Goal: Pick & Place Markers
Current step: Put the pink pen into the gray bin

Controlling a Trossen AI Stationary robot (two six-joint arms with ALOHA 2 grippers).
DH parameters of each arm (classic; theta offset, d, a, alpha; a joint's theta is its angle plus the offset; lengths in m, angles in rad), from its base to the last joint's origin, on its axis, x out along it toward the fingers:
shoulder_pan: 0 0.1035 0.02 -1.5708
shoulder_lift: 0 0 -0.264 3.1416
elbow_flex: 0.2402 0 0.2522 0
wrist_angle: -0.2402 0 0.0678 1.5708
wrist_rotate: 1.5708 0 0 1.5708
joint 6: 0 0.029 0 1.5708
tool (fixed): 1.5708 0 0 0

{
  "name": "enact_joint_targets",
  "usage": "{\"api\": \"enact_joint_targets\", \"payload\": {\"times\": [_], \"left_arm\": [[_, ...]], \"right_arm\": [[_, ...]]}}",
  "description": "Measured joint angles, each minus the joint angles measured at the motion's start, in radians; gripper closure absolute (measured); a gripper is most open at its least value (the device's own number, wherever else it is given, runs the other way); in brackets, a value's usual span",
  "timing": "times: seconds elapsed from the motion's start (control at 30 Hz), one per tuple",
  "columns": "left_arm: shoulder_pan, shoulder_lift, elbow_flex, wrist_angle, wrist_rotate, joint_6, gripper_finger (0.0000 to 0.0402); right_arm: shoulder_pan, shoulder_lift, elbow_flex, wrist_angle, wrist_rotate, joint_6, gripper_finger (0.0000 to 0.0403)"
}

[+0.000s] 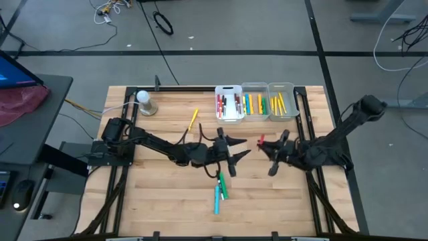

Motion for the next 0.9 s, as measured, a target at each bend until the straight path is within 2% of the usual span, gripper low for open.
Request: {"api": "enact_joint_targets", "payload": {"times": [0.13,0.23,0.37,0.47,0.53,0.63,0.9], "left_arm": [[0.001,0.0,0.0,-0.124,-0.118,0.0,0.0165],[0.001,0.0,0.0,-0.204,-0.172,-0.015,0.0148],[0.006,0.0,0.0,-0.243,-0.177,-0.035,0.0148],[0.007,0.0,0.0,-0.243,-0.176,-0.039,0.0155],[0.008,0.0,0.0,-0.242,-0.176,-0.041,0.0159],[0.008,0.0,0.0,-0.243,-0.176,-0.042,0.0164],[0.008,0.0,0.0,-0.243,-0.176,-0.043,0.0165]], "right_arm": [[-0.016,-0.206,0.005,-0.38,-0.008,0.268,0.0384],[-0.086,-0.343,0.081,-0.801,-0.073,0.494,0.0384],[-0.277,-0.389,0.257,-1.372,-0.216,0.76,0.0384],[-0.467,-0.359,0.351,-1.613,-0.329,0.803,0.0384],[-0.603,-0.331,0.38,-1.671,-0.411,0.765,0.0384],[-0.82,-0.277,0.386,-1.657,-0.526,0.625,0.0384],[-1.363,-0.029,0.386,-1.438,-0.792,0.241,0.0384]]}}
